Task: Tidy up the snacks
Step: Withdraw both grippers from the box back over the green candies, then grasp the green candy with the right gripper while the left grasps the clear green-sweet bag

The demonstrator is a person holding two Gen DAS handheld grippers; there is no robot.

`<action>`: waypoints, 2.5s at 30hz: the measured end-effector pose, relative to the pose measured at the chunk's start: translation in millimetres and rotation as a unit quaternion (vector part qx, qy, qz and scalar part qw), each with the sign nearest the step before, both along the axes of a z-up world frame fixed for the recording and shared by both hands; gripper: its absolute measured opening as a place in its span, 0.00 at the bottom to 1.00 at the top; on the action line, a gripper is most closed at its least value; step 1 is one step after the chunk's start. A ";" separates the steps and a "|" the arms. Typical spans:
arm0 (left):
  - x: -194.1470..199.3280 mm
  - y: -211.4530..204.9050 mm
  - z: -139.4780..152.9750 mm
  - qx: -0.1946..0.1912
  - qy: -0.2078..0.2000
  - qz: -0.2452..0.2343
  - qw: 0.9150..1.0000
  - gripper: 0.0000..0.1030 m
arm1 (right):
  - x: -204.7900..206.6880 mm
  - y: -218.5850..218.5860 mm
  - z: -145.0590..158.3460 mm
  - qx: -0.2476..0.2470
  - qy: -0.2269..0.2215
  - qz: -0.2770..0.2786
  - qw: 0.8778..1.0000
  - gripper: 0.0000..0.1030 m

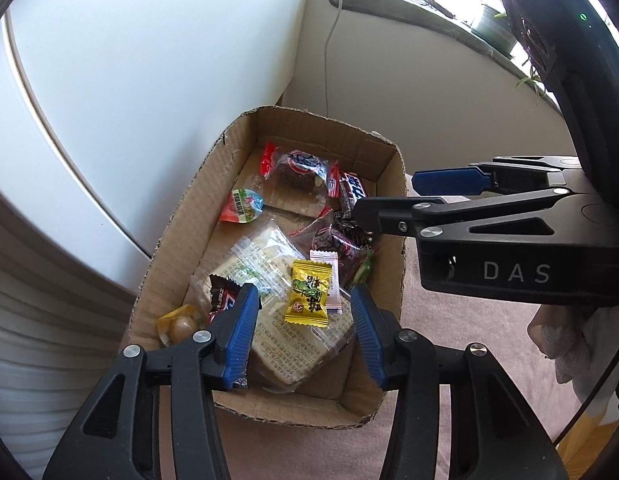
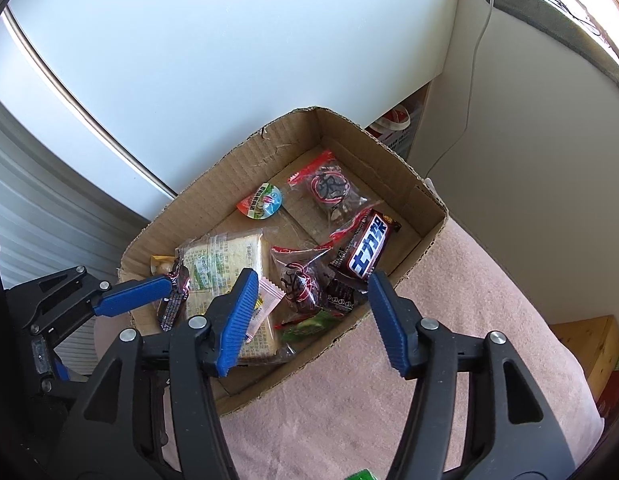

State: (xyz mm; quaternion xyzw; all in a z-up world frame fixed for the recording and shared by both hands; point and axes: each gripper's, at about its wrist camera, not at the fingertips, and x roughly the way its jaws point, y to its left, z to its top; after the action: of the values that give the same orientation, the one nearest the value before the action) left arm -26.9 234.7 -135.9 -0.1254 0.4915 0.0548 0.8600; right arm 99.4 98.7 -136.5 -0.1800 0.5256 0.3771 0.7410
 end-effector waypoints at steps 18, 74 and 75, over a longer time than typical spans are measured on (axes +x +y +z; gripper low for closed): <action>-12.6 -24.8 15.2 0.001 -0.007 -0.030 1.000 0.51 | -4.6 -70.9 19.1 0.007 -0.005 -0.042 0.999 0.64; -62.3 -217.0 -89.8 -0.063 0.066 -0.064 0.994 0.29 | -95.0 -146.0 -104.9 -0.075 0.004 0.190 0.979 0.44; -61.8 -216.5 -90.3 -0.062 0.066 -0.064 0.994 0.28 | -94.5 -146.7 -105.2 -0.075 0.003 0.189 0.979 0.43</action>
State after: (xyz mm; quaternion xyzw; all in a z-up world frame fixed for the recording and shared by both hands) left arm -88.6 18.2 -226.1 -0.1430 0.5567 -0.0230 0.8180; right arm 5.0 -48.1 -241.7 -0.3304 0.5114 0.4705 0.6387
